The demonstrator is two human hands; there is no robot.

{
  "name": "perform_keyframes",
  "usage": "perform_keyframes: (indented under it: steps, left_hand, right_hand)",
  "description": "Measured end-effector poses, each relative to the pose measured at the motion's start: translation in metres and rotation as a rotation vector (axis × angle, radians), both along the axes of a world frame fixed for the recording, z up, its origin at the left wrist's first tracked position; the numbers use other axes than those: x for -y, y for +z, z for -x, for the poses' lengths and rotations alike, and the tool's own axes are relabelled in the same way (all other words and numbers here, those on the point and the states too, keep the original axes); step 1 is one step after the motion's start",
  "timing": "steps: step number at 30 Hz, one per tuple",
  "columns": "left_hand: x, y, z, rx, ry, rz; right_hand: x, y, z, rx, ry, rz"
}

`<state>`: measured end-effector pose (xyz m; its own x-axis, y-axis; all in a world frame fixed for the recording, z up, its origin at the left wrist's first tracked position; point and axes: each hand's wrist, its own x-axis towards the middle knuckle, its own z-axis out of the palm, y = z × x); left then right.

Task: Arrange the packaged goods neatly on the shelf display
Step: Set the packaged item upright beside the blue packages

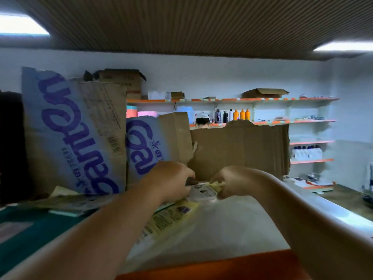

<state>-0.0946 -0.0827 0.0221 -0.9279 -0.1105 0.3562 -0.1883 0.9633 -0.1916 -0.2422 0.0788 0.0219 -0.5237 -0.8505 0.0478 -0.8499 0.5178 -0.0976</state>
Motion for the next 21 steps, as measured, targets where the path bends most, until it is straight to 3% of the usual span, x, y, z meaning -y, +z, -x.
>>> perform_keyframes:
  steps: [4, 10, 14, 21]
  left_hand:
    - [0.001, -0.013, 0.016, -0.004, 0.032, -0.057]
    - [-0.001, -0.027, 0.017, -0.019, -0.006, -0.125]
    - [-0.006, -0.028, 0.015, -0.082, -0.053, -0.11]
    - [-0.005, -0.026, 0.013, -0.304, -0.084, -0.089]
  right_hand:
    - [0.016, -0.003, 0.008, -0.043, 0.045, -0.125]
    - [0.018, -0.019, 0.011, -0.133, 0.084, -0.118]
    - [0.016, -0.018, 0.011, -0.333, 0.125, 0.094]
    - [0.002, -0.012, 0.014, -0.219, 0.06, 0.613]
